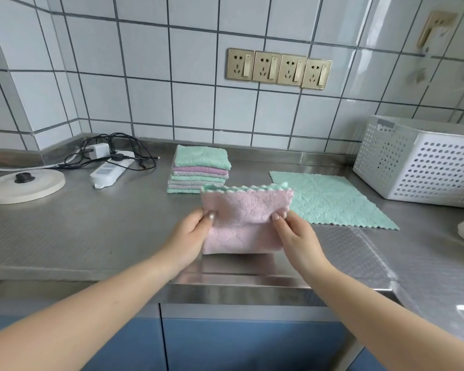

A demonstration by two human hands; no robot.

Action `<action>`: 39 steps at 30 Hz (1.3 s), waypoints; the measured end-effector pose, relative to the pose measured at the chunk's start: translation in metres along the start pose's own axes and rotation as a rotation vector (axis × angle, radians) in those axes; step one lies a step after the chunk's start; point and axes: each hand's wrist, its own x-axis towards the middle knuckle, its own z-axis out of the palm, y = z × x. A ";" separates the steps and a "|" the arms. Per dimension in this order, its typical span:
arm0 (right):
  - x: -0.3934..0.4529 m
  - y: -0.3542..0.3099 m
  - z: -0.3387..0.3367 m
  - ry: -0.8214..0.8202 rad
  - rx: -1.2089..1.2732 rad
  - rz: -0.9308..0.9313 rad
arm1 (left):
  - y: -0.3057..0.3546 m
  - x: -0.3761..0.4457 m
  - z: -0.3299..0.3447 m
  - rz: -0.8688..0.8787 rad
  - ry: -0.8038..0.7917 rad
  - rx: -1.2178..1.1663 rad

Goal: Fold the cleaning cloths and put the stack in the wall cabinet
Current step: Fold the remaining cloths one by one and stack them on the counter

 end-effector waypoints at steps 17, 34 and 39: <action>0.057 0.017 0.022 -0.137 -0.595 0.115 | 0.004 0.030 0.002 -0.263 -0.248 0.239; 0.070 0.000 0.039 -0.224 -0.819 -0.087 | 0.021 0.052 0.028 0.092 -0.270 0.968; 0.059 0.028 0.058 -0.333 -0.851 -0.057 | -0.002 0.051 0.036 -0.022 -0.348 1.088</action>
